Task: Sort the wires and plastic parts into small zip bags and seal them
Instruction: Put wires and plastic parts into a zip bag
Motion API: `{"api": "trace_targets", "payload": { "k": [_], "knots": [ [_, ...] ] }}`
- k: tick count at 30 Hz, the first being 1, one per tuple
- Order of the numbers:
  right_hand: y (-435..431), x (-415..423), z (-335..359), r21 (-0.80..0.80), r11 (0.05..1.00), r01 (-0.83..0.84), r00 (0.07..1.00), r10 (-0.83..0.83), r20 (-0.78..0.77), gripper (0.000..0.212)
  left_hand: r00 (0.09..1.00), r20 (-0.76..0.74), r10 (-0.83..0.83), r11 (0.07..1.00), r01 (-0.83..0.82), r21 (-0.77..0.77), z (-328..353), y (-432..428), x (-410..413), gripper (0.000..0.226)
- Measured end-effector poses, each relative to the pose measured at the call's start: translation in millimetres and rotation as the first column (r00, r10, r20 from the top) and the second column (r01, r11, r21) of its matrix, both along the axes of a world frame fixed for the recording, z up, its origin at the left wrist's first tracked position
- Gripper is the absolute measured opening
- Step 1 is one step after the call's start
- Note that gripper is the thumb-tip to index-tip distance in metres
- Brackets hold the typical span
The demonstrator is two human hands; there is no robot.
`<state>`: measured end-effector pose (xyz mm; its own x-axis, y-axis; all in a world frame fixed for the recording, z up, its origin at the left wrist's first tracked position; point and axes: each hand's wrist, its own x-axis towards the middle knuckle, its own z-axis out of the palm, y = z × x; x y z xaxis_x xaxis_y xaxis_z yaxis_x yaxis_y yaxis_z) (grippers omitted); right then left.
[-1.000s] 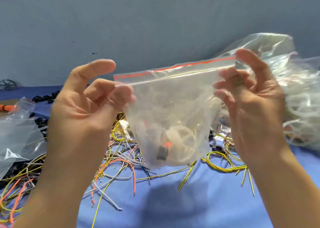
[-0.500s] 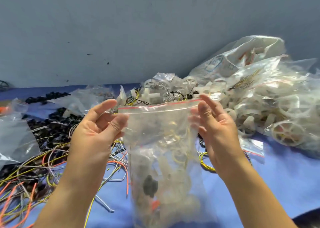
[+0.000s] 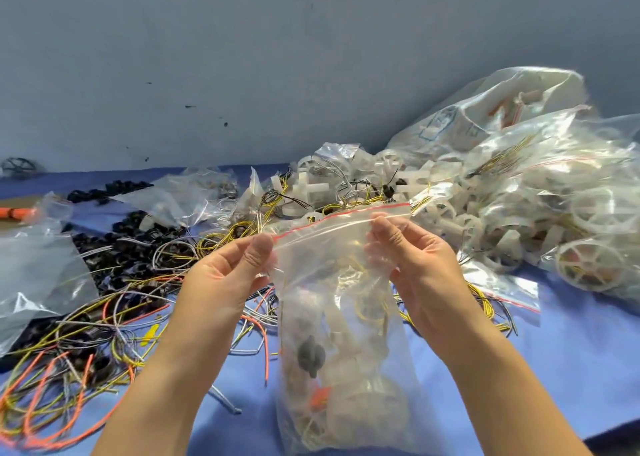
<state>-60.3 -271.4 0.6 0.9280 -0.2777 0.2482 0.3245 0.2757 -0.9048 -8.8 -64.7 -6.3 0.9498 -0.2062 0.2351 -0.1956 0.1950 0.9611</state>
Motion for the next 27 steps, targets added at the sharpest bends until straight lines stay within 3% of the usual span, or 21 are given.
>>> {"api": "trace_targets", "payload": {
  "k": [10,17,23,27],
  "knots": [
    [-0.9,3.1,1.4,0.127,0.991,-0.050,0.999,0.049,0.012,0.010,0.997,0.057,0.043,0.994,-0.049,0.099,-2.6,-2.4,-0.2,0.023],
    [0.0,2.3,19.3,0.199,0.971,-0.133,0.989,0.119,0.083,0.012,0.998,0.056,0.000,0.989,0.008,-0.145,14.5,-4.6,-9.4,0.026],
    [-0.2,1.6,22.2,0.169,0.980,-0.103,0.992,0.088,0.095,0.014,0.999,-0.045,0.003,0.967,-0.015,-0.255,13.5,-8.0,-9.2,0.018],
    [-1.2,0.3,22.2,0.163,0.984,-0.072,0.992,0.054,0.110,0.015,1.000,-0.021,0.001,0.961,-0.007,-0.276,16.5,-8.2,-9.1,0.016]
  ]
}}
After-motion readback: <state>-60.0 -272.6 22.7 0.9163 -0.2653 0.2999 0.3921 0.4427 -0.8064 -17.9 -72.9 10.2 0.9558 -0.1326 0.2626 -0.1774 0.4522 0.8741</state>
